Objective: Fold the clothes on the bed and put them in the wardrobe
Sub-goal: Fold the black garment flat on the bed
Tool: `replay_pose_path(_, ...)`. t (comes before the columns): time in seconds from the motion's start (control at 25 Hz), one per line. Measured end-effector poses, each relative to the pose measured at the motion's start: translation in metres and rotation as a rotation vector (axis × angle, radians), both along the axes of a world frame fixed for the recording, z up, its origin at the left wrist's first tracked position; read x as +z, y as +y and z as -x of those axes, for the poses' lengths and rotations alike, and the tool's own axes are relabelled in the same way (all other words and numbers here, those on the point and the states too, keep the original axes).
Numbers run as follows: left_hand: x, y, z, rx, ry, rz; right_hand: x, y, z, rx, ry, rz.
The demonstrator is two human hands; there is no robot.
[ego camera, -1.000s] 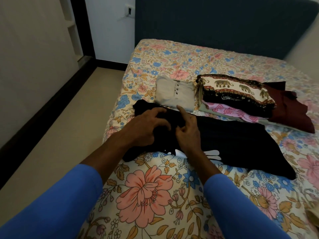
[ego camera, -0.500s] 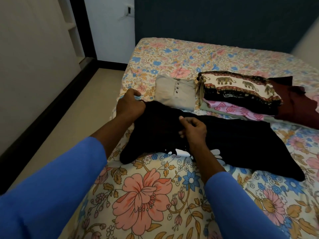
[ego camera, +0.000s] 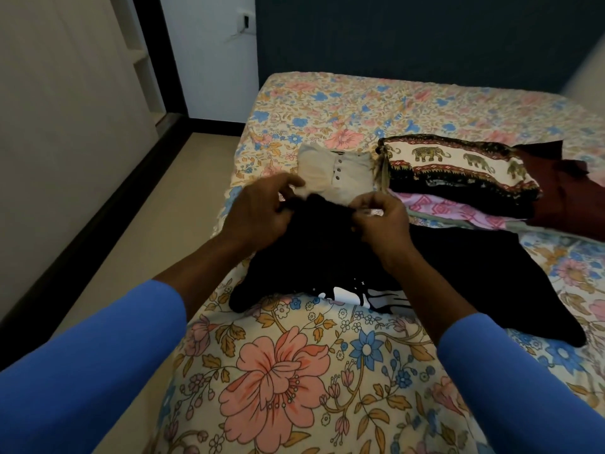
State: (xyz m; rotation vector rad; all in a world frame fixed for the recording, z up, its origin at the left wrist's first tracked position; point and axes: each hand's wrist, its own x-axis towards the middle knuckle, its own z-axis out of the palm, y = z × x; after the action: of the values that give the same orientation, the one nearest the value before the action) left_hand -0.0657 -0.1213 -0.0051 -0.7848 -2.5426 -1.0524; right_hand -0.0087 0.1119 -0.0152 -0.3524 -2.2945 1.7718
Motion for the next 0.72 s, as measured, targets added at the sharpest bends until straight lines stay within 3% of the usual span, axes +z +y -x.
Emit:
replay_pose_path(0.08, -0.005, -0.007, -0.032, -0.120, 0.002, 0.295, -0.007, 0.003, -0.035, 0.115, -0.009, -0.253)
replay_pose_path(0.16, -0.014, -0.011, -0.056, -0.031, 0.036, 0.547, -0.011, 0.013, -0.069, 0.165, -0.058, -0.425)
replay_pose_path(0.28, -0.017, 0.005, -0.093, 0.163, 0.169, 0.398, -0.010, 0.051, -0.113, 0.050, -0.077, -0.485)
replay_pose_path(0.36, -0.022, 0.026, -0.112, 0.119, 0.202, 0.299, -0.015, 0.088, -0.133, -0.120, -0.162, -0.612)
replay_pose_path(0.44, -0.027, 0.059, -0.125, 0.046, 0.148, 0.341, -0.017, 0.125, -0.150, -0.335, -0.359, -0.713)
replay_pose_path(0.56, -0.034, 0.130, -0.133, -0.050, -0.059, 0.445, -0.008, 0.162, -0.169, -0.545, -0.673, -0.695)
replay_pose_path(0.72, -0.069, 0.179, -0.143, -0.017, -0.108, 0.604, -0.005, 0.186, -0.155, -0.516, -0.702, -0.659)
